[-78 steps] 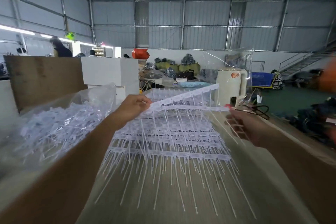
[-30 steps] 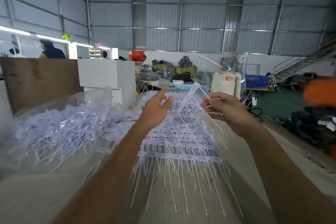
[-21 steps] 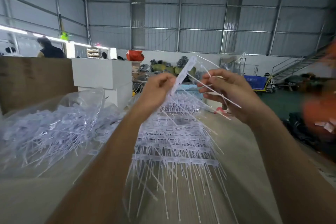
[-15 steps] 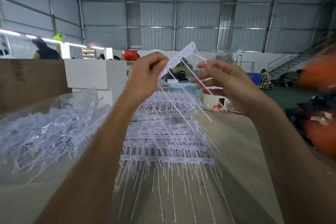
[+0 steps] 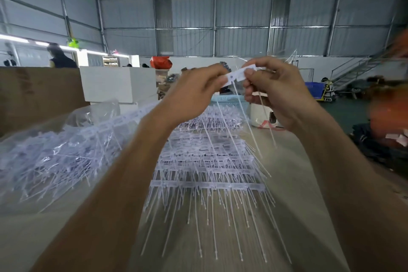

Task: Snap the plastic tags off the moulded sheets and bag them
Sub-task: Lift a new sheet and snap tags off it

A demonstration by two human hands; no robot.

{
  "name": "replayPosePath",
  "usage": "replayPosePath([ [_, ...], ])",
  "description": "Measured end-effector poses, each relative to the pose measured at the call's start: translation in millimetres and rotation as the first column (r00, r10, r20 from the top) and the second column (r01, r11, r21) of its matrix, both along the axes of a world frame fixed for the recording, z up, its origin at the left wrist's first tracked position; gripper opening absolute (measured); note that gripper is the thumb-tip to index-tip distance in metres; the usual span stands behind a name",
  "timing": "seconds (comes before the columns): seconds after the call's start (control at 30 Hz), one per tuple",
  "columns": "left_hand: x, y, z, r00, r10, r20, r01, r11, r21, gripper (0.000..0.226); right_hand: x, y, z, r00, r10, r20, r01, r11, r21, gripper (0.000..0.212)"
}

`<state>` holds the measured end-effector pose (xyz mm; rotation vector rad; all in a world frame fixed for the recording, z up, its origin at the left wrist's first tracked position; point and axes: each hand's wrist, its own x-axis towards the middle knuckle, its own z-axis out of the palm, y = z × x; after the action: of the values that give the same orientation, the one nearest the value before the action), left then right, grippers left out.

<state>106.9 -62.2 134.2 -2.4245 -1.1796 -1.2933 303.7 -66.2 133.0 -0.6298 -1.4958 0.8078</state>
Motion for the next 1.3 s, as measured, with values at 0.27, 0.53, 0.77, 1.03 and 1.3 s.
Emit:
replayPosePath([
  [0.27,16,-5,3,0.986,0.093,0.141,-0.096,0.995,0.012,0.019,2,-8,8,0.965,-0.130,0.228,0.085,0.977,0.195,0.011],
  [0.53,16,-11,8,0.973,0.203,0.113,-0.207,0.978,0.022,0.019,-13,-12,11,0.885,-0.353,0.304,0.221,0.893,0.392,0.009],
  [0.77,15,-35,16,0.939,-0.296,0.174,0.292,0.955,0.047,0.015,-5,-6,-4,0.715,0.636,-0.292,-0.666,0.745,-0.009,0.007],
  [1.03,23,-11,2,0.980,0.201,-0.003,-0.200,0.978,0.059,0.020,-3,5,-2,0.932,-0.315,0.177,0.254,0.920,0.299,0.008],
  [1.3,23,-20,6,0.977,-0.213,0.024,0.201,0.948,0.249,0.020,3,-9,3,0.775,0.505,-0.379,-0.607,0.763,-0.223,0.013],
])
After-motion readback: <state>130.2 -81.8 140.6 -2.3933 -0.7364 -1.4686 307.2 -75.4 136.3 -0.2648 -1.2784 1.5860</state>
